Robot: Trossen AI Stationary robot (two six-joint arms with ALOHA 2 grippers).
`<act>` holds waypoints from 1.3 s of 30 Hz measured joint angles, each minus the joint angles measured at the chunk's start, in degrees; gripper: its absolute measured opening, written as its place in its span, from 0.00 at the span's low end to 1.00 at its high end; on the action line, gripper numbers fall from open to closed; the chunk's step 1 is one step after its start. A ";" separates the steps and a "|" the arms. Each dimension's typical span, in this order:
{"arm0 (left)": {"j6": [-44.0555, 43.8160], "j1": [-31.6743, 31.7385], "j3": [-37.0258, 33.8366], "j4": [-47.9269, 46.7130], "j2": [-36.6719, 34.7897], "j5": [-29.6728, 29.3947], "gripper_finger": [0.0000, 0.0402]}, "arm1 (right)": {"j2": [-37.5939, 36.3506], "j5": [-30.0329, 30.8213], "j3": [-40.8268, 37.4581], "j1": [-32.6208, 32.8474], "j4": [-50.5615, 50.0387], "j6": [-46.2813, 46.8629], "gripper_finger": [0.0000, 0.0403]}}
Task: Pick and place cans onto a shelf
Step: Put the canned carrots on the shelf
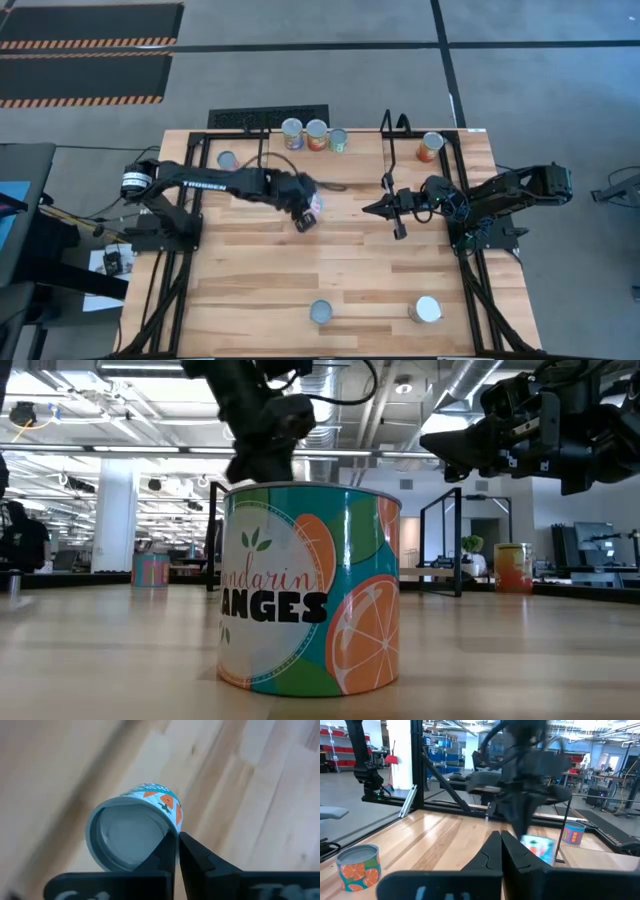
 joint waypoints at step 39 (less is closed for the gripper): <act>26.23 3.56 30.34 -16.13 28.20 9.26 0.00 | -0.04 1.65 0.24 -0.11 -2.78 -0.04 0.02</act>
